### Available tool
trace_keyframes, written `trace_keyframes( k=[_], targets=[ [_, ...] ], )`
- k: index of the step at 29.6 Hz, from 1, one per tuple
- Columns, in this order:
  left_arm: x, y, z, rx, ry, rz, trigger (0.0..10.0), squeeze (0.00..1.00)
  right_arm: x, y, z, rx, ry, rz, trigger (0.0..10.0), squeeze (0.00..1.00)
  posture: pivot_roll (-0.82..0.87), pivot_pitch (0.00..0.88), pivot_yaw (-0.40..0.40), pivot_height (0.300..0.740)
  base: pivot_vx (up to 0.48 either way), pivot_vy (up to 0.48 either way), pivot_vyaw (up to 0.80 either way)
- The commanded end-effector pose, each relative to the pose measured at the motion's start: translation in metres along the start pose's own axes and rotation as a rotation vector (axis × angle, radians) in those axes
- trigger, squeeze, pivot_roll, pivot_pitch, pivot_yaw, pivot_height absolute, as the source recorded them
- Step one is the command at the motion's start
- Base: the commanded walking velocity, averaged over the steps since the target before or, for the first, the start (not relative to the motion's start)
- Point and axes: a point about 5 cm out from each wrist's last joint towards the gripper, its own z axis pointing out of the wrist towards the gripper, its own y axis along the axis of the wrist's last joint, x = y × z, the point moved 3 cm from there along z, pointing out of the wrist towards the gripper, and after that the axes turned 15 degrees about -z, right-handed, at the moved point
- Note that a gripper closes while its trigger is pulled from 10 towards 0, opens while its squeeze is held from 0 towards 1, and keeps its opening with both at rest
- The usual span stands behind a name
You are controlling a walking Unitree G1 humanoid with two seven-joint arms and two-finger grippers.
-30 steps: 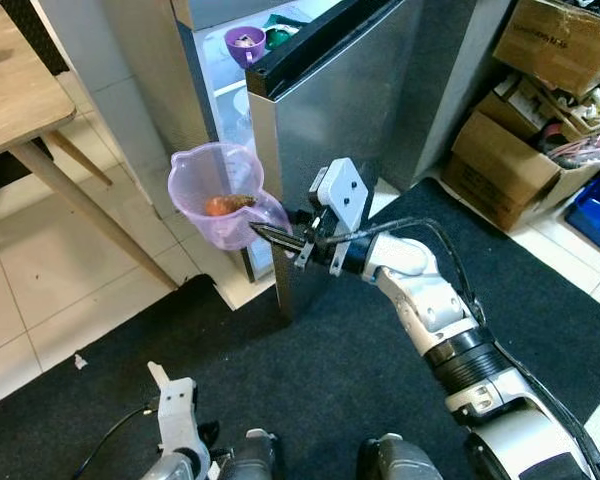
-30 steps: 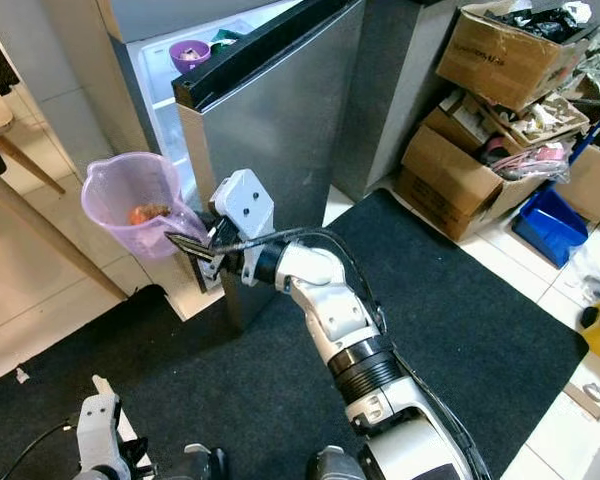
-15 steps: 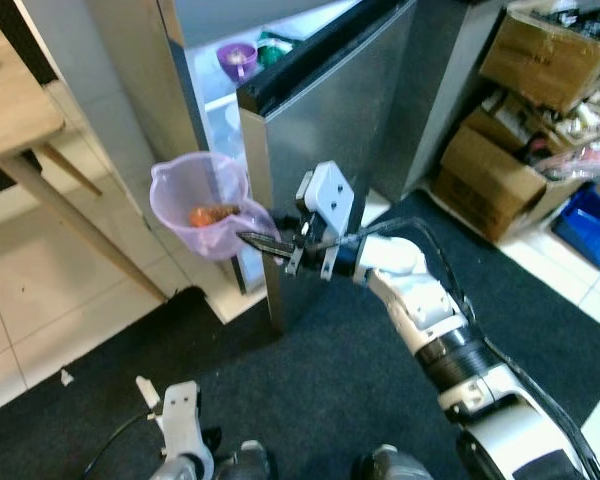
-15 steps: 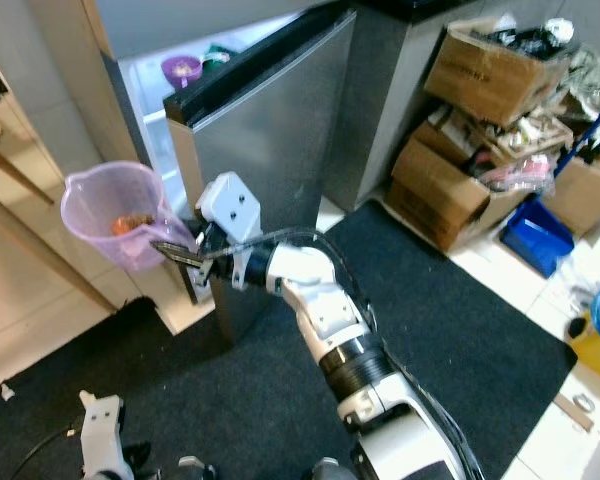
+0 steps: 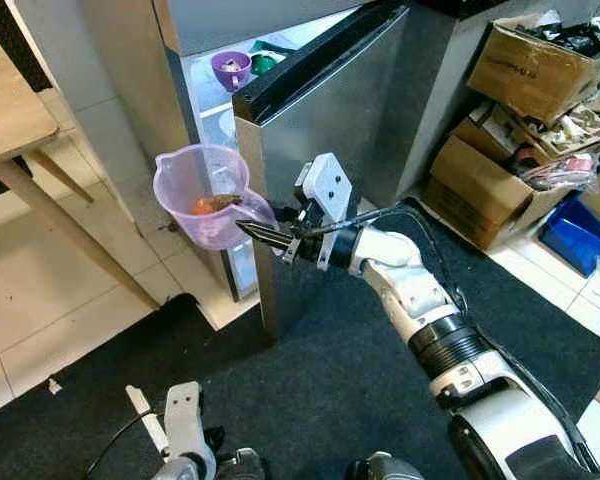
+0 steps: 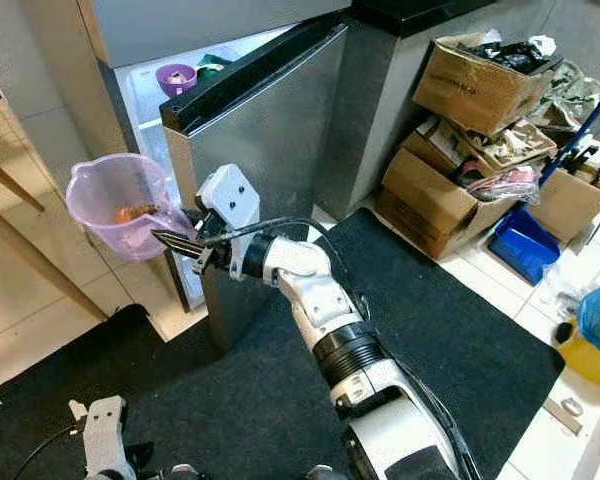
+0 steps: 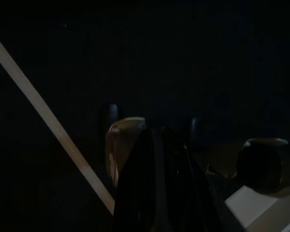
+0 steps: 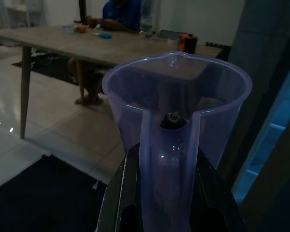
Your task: Restocking fridge
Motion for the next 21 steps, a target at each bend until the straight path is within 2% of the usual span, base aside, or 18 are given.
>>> trace_keyframes(
  k=[1,4,5,11,21],
  targets=[
    [-0.001,-0.009,-0.001,0.027,-0.002,0.013,10.0,0.0,-0.007,0.004,0.002,-0.019,-0.034,-0.005,10.0,0.0,0.07,0.088,-0.049,0.74,0.48,0.0,0.0],
    [0.0,-0.011,-0.002,0.021,0.003,-0.011,10.0,0.0,-0.014,0.002,0.003,-0.008,-0.067,0.001,10.0,0.0,0.08,0.093,-0.051,0.74,0.48,0.0,0.0],
    [0.0,-0.012,-0.002,0.018,0.004,-0.027,10.0,0.0,-0.019,0.003,0.004,-0.004,-0.081,0.001,10.0,0.0,0.09,0.098,-0.051,0.74,0.0,0.0,0.0],
    [0.0,-0.013,-0.002,0.021,-0.003,-0.006,10.0,0.0,-0.023,0.008,0.011,-0.016,-0.081,-0.003,10.0,0.0,0.1,0.11,-0.055,0.74,0.0,0.0,0.0],
    [-0.007,-0.02,-0.001,0.043,-0.027,0.028,10.0,0.0,-0.014,0.014,0.029,-0.049,-0.06,0.024,10.0,0.0,0.1,0.127,-0.057,0.74,0.0,0.0,0.0]
  ],
)
